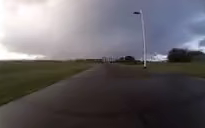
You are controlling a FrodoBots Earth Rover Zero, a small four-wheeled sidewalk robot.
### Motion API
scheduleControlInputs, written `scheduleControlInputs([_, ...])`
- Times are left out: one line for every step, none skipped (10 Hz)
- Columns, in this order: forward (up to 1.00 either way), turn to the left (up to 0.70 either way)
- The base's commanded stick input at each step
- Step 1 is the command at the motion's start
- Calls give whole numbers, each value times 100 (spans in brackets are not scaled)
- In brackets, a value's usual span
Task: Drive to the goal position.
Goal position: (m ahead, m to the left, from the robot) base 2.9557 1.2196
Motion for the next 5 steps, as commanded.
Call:
scheduleControlInputs([70, 0])
scheduleControlInputs([70, 0])
scheduleControlInputs([70, 0])
scheduleControlInputs([70, 0])
scheduleControlInputs([70, 0])
